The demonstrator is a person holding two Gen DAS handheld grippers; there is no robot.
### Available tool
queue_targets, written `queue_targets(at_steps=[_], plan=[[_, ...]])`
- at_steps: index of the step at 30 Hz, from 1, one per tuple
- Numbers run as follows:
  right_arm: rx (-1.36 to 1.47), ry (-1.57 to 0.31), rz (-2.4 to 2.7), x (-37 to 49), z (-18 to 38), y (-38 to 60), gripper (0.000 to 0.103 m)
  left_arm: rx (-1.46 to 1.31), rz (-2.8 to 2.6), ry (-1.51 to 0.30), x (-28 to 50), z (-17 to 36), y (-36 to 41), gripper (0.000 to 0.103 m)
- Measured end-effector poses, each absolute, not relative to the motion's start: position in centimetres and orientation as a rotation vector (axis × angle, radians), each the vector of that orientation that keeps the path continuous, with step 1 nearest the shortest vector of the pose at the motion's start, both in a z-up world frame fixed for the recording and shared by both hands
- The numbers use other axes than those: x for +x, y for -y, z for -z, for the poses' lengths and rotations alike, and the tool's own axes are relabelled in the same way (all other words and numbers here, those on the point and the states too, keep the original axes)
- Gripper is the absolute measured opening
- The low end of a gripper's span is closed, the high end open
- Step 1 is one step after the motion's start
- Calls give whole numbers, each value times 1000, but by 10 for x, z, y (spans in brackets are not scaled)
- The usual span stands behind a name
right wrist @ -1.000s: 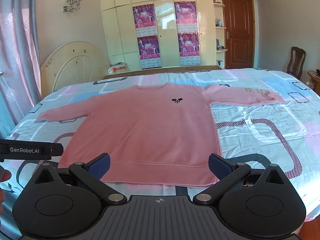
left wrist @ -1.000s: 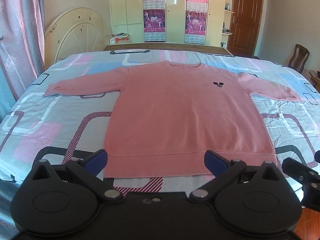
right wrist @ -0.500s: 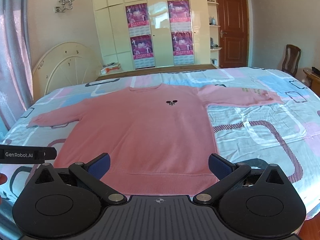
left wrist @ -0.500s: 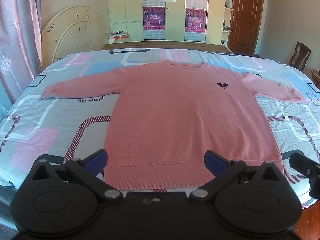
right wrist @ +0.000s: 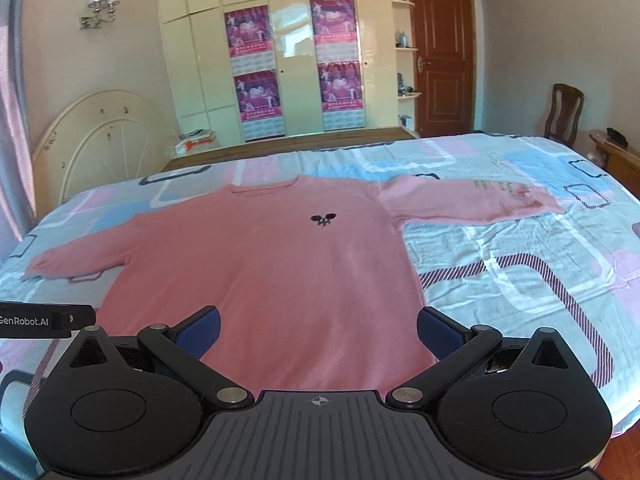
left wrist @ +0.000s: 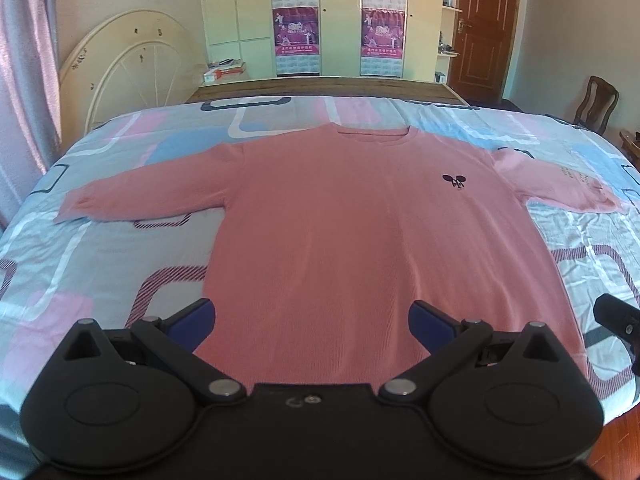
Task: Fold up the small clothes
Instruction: 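Grasp the sweatshirt sleeve cuff with the right gripper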
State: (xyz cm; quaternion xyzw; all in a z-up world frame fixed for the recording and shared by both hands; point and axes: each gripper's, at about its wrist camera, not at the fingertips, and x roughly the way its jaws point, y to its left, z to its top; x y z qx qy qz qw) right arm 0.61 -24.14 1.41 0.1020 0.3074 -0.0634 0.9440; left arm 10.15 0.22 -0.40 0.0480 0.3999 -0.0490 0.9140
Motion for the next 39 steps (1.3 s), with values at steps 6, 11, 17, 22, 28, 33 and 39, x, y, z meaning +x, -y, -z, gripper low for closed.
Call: queue_targets(at_steps=[6, 11, 17, 22, 28, 33, 39], plan=[[216, -631, 190, 40, -9, 245, 103, 119, 143, -827, 145, 11, -2, 103], [245, -627, 258, 67, -7, 253, 103, 131, 181, -830, 180, 15, -2, 103], [254, -621, 332, 92, -9, 267, 103, 134, 224, -838, 219, 21, 3, 103], [227, -626, 384, 111, -7, 286, 103, 135, 240, -846, 248, 29, 17, 103], [238, -610, 405, 137, 7, 335, 103, 132, 247, -858, 281, 43, 48, 102], [298, -622, 435, 166, 26, 405, 98, 121, 233, -863, 304, 56, 83, 102], [396, -683, 489, 193, 58, 501, 73, 109, 228, -876, 335, 76, 129, 102]])
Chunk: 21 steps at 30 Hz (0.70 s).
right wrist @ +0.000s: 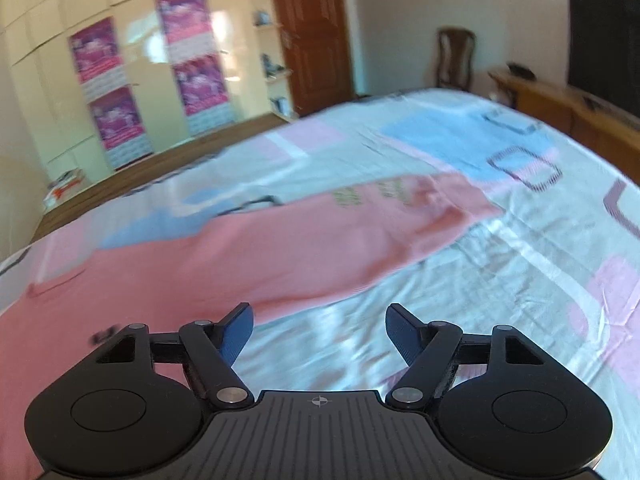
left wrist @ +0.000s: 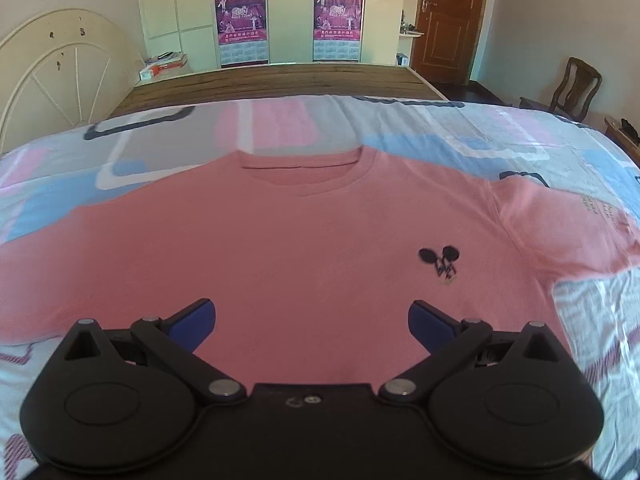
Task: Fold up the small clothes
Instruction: 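Grasp the sweatshirt sleeve cuff with the right gripper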
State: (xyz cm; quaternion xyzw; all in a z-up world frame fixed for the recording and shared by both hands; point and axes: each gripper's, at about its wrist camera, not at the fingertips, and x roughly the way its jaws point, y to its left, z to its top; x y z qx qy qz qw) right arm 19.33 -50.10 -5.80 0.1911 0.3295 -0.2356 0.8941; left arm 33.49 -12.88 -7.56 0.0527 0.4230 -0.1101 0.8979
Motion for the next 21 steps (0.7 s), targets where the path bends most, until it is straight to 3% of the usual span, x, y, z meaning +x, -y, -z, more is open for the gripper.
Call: queue_targets(at_steps=[2, 11, 17, 19, 20, 21], plan=[[413, -701, 521, 199, 68, 530, 72, 116, 224, -878, 344, 83, 143, 102], [514, -762, 640, 218, 111, 635, 48, 157, 179, -897, 373, 111, 180, 100], [584, -751, 675, 226, 126, 679, 47, 150, 160, -917, 387, 120, 187, 96], [590, -744, 678, 228, 127, 686, 37, 143, 162, -919, 389, 120, 187, 90], [585, -744, 678, 231, 129, 688, 14, 140, 164, -919, 390, 121, 187, 88], [585, -747, 678, 234, 130, 689, 10, 138, 166, -921, 391, 121, 187, 85]])
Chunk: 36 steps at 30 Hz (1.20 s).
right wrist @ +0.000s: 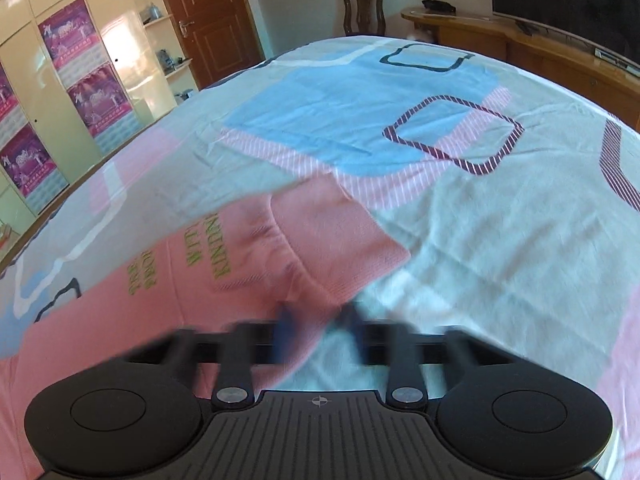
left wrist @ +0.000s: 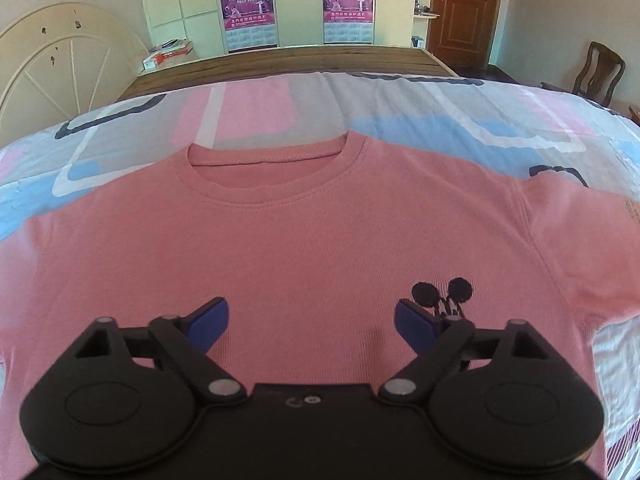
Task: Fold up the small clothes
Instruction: 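Grasp the sweatshirt sleeve cuff with the right gripper, then fold the held sleeve across the chest with the right gripper and release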
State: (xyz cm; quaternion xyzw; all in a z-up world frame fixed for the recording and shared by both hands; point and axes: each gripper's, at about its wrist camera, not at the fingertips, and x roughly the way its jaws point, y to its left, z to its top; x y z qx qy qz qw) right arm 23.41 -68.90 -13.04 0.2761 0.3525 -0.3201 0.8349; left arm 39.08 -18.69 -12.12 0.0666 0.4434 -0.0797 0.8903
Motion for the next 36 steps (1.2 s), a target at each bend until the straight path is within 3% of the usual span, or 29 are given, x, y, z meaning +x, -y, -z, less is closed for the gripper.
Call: queue_targets(at_steps=[4, 11, 20, 26, 31, 34, 36], plan=[[562, -725, 678, 241, 130, 688, 9, 122, 171, -939, 394, 123, 185, 77], [439, -627, 572, 257, 90, 644, 8, 86, 149, -957, 402, 120, 167, 75], [307, -569, 139, 313, 41, 465, 8, 26, 96, -917, 400, 103, 110, 79], [273, -701, -148, 333, 70, 326, 8, -11, 77, -926, 402, 101, 68, 81], [238, -803, -215, 334, 97, 279, 9, -65, 149, -955, 403, 102, 57, 84], [255, -789, -170, 320, 94, 290, 17, -81, 243, -976, 403, 107, 73, 85], [241, -778, -112, 306, 93, 302, 31, -70, 300, -991, 401, 112, 93, 89]])
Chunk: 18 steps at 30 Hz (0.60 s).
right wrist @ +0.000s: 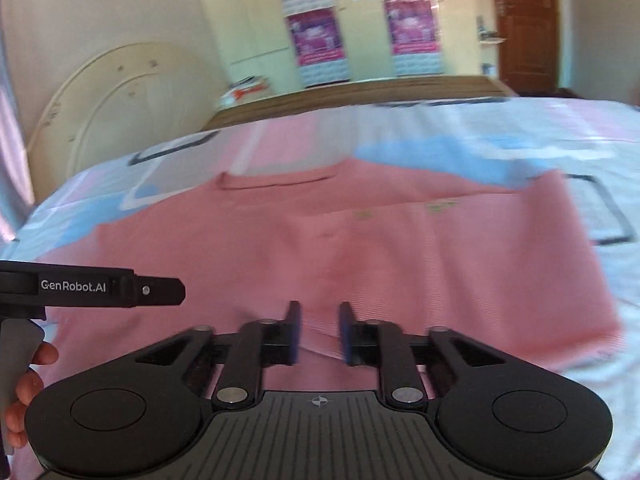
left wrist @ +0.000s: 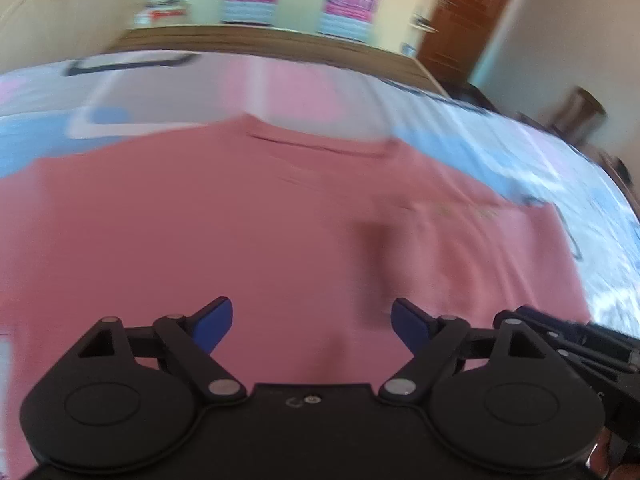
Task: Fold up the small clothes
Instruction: 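Fold the held sleeve across the chest with the right gripper and release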
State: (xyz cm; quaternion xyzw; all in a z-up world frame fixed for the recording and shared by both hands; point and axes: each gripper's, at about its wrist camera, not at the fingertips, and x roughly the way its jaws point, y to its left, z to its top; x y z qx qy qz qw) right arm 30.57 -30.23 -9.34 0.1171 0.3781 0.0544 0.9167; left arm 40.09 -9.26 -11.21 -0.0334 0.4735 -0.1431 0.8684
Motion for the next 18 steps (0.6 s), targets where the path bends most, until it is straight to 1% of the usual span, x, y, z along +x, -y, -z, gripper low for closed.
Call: queue_targets(at_steps=[2, 4, 5, 6, 7, 8, 9, 10, 11, 12, 13, 14, 18], plan=[[194, -771, -35, 292, 92, 316, 36, -58, 349, -1007, 401, 121, 113, 90], [165, -778, 33, 277, 94, 332, 38, -55, 369, -1031, 403, 132, 125, 90], [160, -788, 64, 272, 97, 340, 38, -67, 370, -1048, 406, 139, 130, 88], [167, -794, 91, 267, 100, 348, 38, -83, 370, -1059, 408, 144, 133, 81], [179, -800, 114, 262, 102, 355, 38, -103, 368, -1070, 411, 149, 133, 78], [188, -805, 132, 257, 105, 360, 38, -127, 361, -1069, 412, 153, 134, 78], [196, -808, 148, 253, 107, 365, 39, -161, 361, -1034, 412, 154, 133, 68], [201, -811, 161, 249, 110, 368, 39, -192, 372, -1007, 412, 155, 133, 50], [205, -816, 168, 247, 112, 371, 39, -202, 370, -1011, 415, 157, 135, 45], [208, -823, 177, 247, 114, 374, 39, -211, 366, -1008, 417, 157, 137, 38], [210, -828, 185, 245, 115, 379, 39, -224, 373, -990, 418, 158, 138, 17], [211, -831, 194, 245, 117, 380, 39, -235, 386, -986, 419, 159, 139, 7], [211, -845, 230, 248, 122, 395, 40, -253, 397, -958, 420, 154, 140, 6]])
